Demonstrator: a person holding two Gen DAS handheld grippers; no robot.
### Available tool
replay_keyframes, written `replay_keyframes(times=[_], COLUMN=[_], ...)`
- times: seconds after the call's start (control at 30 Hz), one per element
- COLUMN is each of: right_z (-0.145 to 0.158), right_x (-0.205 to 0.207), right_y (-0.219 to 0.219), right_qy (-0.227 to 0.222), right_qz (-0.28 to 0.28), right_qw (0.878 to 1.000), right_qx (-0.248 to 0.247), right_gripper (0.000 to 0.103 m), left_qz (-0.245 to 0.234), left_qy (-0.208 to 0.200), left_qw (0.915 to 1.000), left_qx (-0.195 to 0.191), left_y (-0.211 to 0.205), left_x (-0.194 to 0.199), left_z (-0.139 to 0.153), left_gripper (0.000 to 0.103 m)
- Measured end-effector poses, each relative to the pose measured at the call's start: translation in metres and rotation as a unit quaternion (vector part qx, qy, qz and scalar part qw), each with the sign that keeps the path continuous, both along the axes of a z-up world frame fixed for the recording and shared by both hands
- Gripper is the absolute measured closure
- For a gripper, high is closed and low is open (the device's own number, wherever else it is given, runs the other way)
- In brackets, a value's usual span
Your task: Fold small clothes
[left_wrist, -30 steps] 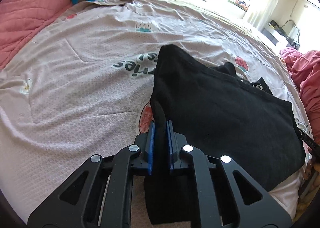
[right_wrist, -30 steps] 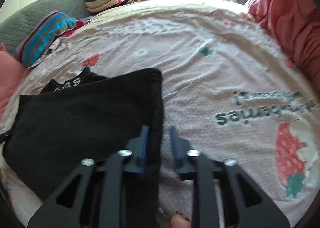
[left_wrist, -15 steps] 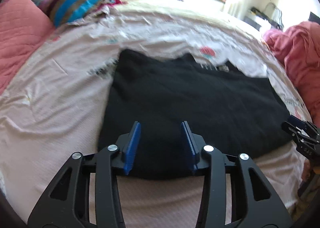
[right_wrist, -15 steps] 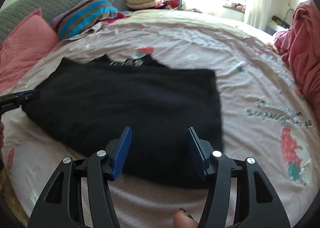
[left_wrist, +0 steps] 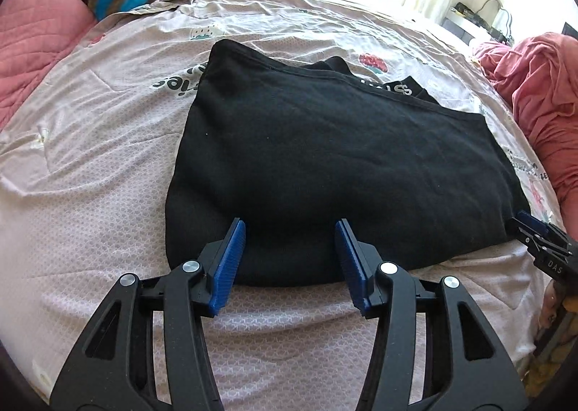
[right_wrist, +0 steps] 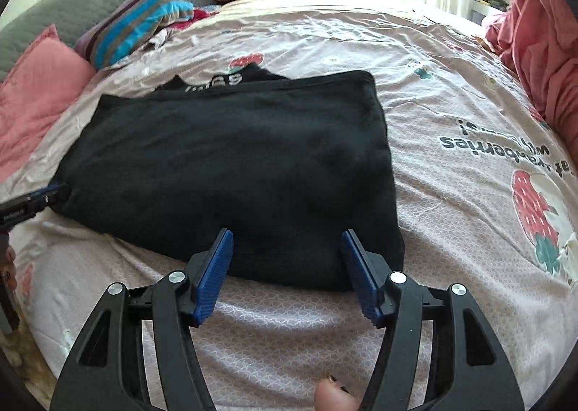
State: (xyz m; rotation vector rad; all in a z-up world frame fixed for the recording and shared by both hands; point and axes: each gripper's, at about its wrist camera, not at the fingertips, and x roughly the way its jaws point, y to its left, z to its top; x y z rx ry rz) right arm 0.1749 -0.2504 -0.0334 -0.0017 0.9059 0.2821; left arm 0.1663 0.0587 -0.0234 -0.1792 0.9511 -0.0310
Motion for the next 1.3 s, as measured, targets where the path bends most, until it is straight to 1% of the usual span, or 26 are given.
replay_keyframes(times=[0.07, 0.13, 0.2, 0.4, 0.47, 0.5, 0.57, 0.67, 0.7, 0.83, 1.07, 1.3], right_z=[0.005, 0.009, 0.012, 0.021, 0.024, 0.025, 0.028, 0.030, 0.030, 0.033, 0.040, 0.049], right_x=[-0.003, -0.006, -0.009, -0.019, -0.021, -0.022, -0.025, -0.027, -0.027, -0.032, -0.038, -0.045], right_y=[-0.004, -0.006, -0.006, -0.006, -0.005, -0.004, -0.005, -0.005, -0.005, -0.004, -0.003, 0.007], right_qy=[-0.002, -0.006, -0.011, -0.027, -0.032, -0.034, -0.039, -0.042, -0.043, -0.052, -0.065, -0.079], right_qz=[-0.003, -0.005, -0.006, -0.001, 0.004, 0.004, 0.004, 0.002, 0.001, -0.001, -0.004, 0.010], right_qw=[1.000, 1.000, 1.000, 1.000, 0.999, 0.999, 0.999, 0.999, 0.999, 0.999, 0.998, 0.997], right_qx=[0.014, 0.020, 0.019, 0.013, 0.011, 0.010, 0.010, 0.011, 0.010, 0.000, 0.001, -0.003], right_gripper=[0.028, 0.026, 0.020, 0.011, 0.010, 0.008, 0.007, 0.005, 0.005, 0.005, 0.005, 0.005], left_qz=[0.000, -0.001, -0.001, -0.001, 0.001, 0.002, 0.004, 0.008, 0.011, 0.020, 0.022, 0.022], left_qy=[0.000, 0.000, -0.001, -0.005, -0.009, -0.011, -0.016, -0.021, -0.022, -0.021, -0.023, -0.034], left_qw=[1.0000, 1.0000, 1.0000, 0.9999, 0.9999, 0.9998, 0.9998, 0.9997, 0.9996, 0.9994, 0.9993, 0.9991], left_qx=[-0.002, -0.007, -0.008, -0.009, -0.013, -0.015, -0.013, -0.012, -0.013, -0.020, -0.017, -0.011], left_y=[-0.001, -0.001, -0.003, -0.004, -0.003, -0.003, -0.003, -0.002, -0.001, 0.004, 0.007, 0.008], left_x=[-0.002, -0.004, -0.007, -0.012, -0.014, -0.016, -0.018, -0.022, -0.023, -0.027, -0.034, -0.045], left_z=[0.002, 0.003, 0.005, 0.010, 0.014, 0.016, 0.020, 0.025, 0.026, 0.029, 0.031, 0.038], left_gripper=[0.059, 0.053, 0.051, 0.042, 0.035, 0.029, 0.026, 0.016, 0.010, 0.009, 0.009, 0.009])
